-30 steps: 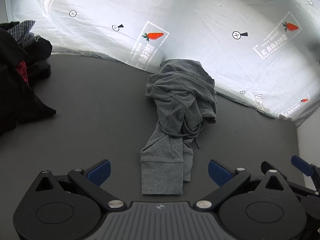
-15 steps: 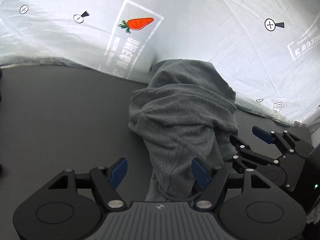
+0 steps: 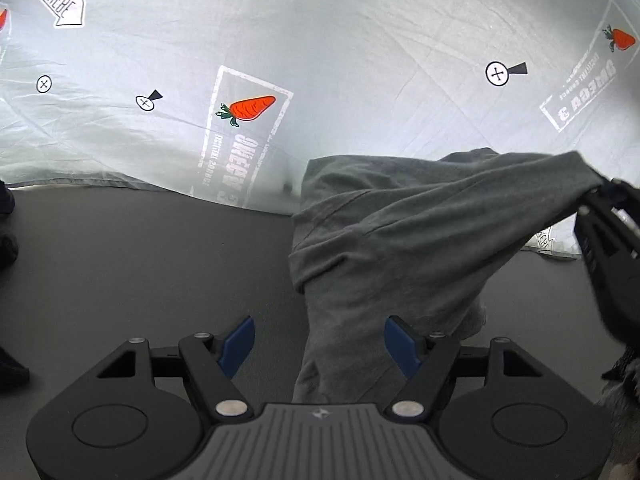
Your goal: Fold clothes
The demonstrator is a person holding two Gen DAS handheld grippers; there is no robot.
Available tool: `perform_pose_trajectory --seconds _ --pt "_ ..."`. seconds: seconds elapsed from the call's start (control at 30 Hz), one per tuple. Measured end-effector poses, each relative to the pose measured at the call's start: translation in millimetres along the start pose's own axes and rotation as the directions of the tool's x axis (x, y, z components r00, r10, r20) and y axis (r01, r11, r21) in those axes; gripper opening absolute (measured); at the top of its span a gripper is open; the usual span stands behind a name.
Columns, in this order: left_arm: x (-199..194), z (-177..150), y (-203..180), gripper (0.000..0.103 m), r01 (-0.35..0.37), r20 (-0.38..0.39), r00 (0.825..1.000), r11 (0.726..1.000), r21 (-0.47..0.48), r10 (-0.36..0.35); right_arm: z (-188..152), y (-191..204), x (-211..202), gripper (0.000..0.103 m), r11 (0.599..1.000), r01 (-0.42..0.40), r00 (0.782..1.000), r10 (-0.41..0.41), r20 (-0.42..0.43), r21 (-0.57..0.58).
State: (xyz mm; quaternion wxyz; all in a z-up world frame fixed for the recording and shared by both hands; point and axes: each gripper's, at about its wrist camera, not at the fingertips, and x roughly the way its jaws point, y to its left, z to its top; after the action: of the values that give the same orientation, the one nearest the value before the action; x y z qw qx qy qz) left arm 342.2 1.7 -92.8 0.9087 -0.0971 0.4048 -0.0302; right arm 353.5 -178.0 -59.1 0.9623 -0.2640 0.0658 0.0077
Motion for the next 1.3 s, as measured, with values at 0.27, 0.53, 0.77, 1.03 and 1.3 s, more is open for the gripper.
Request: perform_pose_trajectory --seconds 0.27,0.53,0.77,1.03,1.3 --pt "-118 -40 -4 0.073 0.015 0.140 0.990 1.000 -0.017 -0.012 96 -121 -118 0.003 0.967 0.226 0.922 -0.251 0.294 0.115" --pt "-197 -75 2 0.075 0.031 0.249 0.968 0.997 -0.075 -0.011 162 -148 -224 0.004 0.994 0.091 0.864 -0.105 0.492 0.054" --pt "-229 -121 37 0.079 -0.080 0.202 0.973 0.985 -0.156 0.111 103 -13 -213 0.007 0.879 -0.472 0.881 0.468 0.065 0.067" --pt "-227 -180 80 0.079 -0.218 0.011 0.974 0.954 -0.206 0.226 -58 97 -267 0.044 0.732 -0.675 0.635 0.641 -0.432 0.094" --pt "-203 -178 45 0.079 -0.128 -0.032 0.992 0.989 -0.069 0.126 -97 31 -242 0.053 0.923 -0.327 0.765 0.384 -0.517 0.202"
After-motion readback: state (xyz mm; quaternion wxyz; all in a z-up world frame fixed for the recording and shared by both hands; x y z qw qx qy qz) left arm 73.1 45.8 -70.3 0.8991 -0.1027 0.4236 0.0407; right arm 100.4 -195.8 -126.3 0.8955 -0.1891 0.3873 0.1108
